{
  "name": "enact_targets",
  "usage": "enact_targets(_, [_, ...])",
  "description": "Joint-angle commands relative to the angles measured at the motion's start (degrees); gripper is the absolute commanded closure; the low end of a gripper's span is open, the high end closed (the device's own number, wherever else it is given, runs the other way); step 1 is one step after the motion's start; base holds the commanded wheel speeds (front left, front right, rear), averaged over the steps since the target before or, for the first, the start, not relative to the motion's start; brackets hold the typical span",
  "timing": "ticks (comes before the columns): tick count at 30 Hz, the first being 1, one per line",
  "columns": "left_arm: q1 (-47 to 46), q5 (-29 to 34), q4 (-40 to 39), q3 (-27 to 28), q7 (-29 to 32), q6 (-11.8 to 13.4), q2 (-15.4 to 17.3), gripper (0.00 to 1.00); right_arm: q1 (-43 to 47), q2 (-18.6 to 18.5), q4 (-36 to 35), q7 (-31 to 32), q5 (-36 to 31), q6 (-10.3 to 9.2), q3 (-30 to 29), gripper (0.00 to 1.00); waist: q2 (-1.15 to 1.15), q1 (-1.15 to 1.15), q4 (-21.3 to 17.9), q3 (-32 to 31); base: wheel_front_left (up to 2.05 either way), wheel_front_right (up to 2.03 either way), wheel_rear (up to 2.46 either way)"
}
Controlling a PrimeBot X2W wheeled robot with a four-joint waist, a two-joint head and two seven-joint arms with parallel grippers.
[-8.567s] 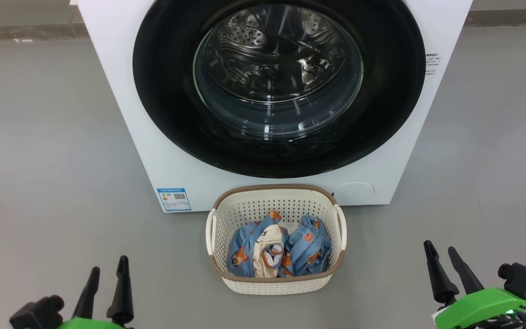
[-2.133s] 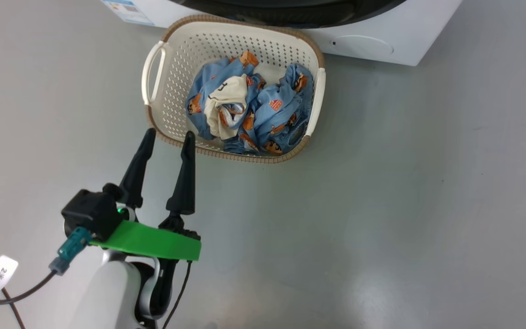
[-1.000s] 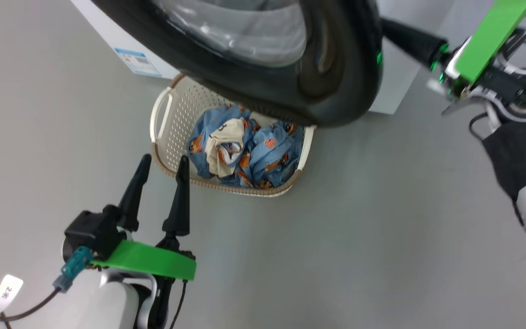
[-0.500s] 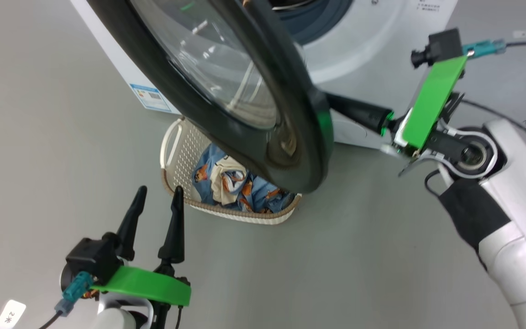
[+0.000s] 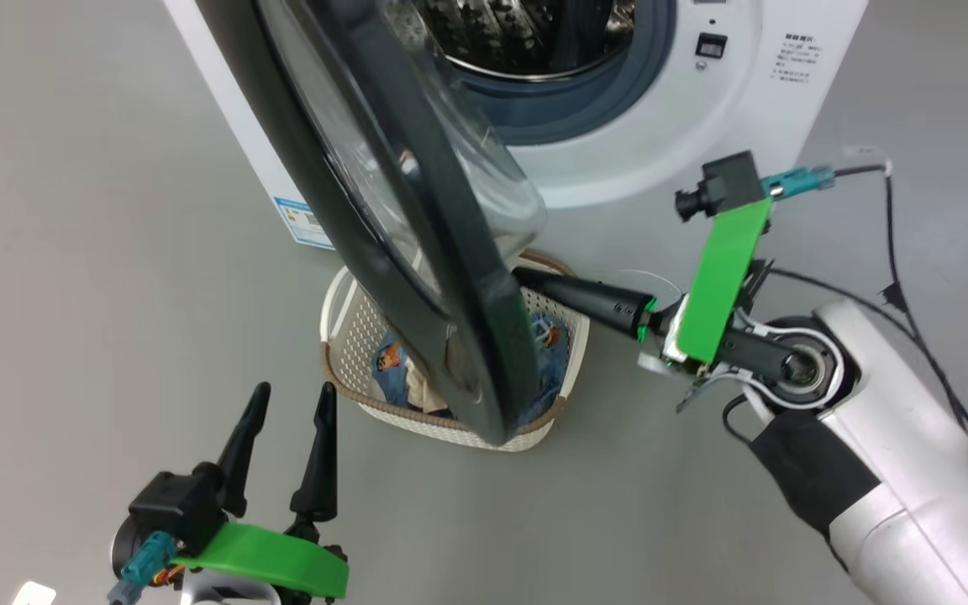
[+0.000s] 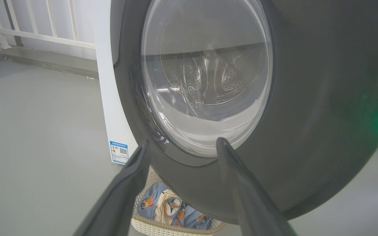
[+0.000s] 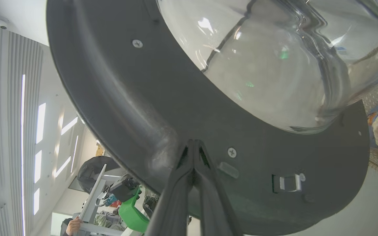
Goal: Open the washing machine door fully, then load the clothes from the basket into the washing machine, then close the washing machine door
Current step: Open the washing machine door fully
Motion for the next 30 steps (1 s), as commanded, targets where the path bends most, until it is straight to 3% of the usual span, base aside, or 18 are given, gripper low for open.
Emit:
enact_targets(1, [-0.1, 0.4, -1.0, 2.2, -0.4, -0.4, 1.0, 0.0, 1.1, 1.8, -2.4, 0.6, 0.3, 0.1, 1.1, 1.0, 0.0, 0.0, 0.7, -0.9, 0.0, 0.0, 0.0])
enact_targets(12, [0.6, 1.0, -0.3, 2.3, -0.4, -0.8, 1.0, 0.0, 3.6, 4.2, -2.6, 0.1, 0.3, 0.1, 1.6, 1.0, 0.0, 0.0, 1.5, -3.1, 0.0, 0.0, 0.0])
enact_targets(23, [0.8, 1.0, 0.3, 2.6, -0.4, -1.4, 1.0, 0.0, 4.5, 3.9, -1.0, -1.9, -0.8, 0.1, 1.0, 1.0, 0.0, 0.0, -0.3, -4.0, 0.0, 0.0, 0.0])
enact_targets(24, [0.8, 1.1, 0.5, 2.7, -0.4, -1.5, 1.0, 0.0, 4.8, 3.8, -0.7, -2.4, -0.9, 0.1, 0.8, 0.91, 0.0, 0.0, -0.6, -4.2, 0.0, 0.0, 0.0])
enact_targets(25, [0.8, 1.3, 0.7, 2.8, -0.4, -1.6, 1.0, 0.0, 5.1, 3.6, -0.4, -3.0, -1.1, 0.1, 0.6, 0.75, 0.0, 0.0, -1.0, -4.4, 0.0, 0.0, 0.0])
enact_targets(28, [0.7, 1.8, 1.4, 3.3, -0.4, -1.8, 1.0, 0.0, 6.3, 2.8, 0.4, -4.4, -1.4, 0.1, 0.2, 0.53, 0.0, 0.0, -1.9, -5.0, 0.0, 0.0, 0.0])
enact_targets(29, [0.7, 2.0, 1.6, 3.5, -0.4, -1.9, 1.0, 0.0, 6.7, 2.5, 0.6, -4.8, -1.5, 0.1, 0.1, 0.21, 0.0, 0.0, -2.3, -5.1, 0.0, 0.0, 0.0])
enact_targets(30, [0.6, 2.1, 1.7, 3.8, -0.4, -1.9, 1.0, 0.0, 7.1, 2.2, 0.8, -5.2, -1.6, 0.1, 0.0, 0.04, 0.0, 0.0, -2.7, -5.3, 0.0, 0.0, 0.0])
